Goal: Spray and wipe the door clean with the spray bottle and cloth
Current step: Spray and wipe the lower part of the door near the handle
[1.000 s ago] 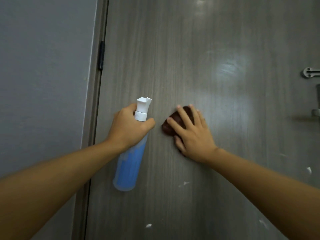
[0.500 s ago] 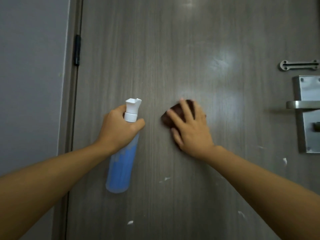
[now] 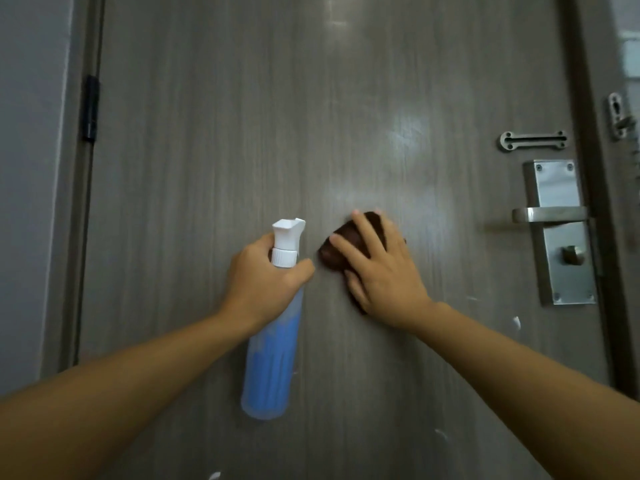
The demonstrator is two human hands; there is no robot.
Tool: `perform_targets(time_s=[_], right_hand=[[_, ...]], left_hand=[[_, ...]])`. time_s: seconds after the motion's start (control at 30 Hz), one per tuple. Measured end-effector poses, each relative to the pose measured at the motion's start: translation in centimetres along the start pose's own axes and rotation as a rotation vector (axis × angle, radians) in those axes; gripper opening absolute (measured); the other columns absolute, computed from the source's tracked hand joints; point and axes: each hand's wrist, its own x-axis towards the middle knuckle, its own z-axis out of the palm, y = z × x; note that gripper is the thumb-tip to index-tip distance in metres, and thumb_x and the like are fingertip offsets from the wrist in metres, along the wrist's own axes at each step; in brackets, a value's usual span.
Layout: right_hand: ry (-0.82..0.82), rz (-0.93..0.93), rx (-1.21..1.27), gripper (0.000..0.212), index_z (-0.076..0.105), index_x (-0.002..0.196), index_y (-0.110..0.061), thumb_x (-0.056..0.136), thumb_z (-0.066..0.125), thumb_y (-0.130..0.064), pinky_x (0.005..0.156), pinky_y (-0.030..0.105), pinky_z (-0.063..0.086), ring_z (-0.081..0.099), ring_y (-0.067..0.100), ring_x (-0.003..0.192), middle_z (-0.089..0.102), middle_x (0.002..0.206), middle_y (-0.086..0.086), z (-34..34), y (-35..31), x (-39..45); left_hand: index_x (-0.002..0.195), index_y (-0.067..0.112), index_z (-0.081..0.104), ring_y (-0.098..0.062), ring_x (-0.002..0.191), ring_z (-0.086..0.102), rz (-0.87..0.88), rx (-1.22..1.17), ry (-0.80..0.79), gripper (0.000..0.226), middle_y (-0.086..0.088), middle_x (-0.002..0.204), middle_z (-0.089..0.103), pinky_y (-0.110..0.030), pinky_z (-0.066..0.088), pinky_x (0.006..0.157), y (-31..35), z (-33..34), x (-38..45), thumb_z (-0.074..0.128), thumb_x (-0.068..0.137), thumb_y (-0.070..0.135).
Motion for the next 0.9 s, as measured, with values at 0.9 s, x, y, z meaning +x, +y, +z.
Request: perform_targets(time_s=[0.9], right_hand=[[0.001, 0.399, 0.086, 0.058, 0.031, 0.158, -0.032, 0.102, 0.042, -0.041, 0.123, 0.063, 0.018, 0.012, 0.049, 0.151, 0.003, 0.171, 0.009, -2.9, 9.6, -6.2]], left_hand=[[0.072, 0.006, 0.058, -0.001, 0.049, 0.05, 0.074, -0.203, -0.129, 0.032, 0.01, 0.056, 0.057, -0.018, 0.04, 0.045, 4.2, 7.3, -1.7, 0.072, 0.066, 0.034]])
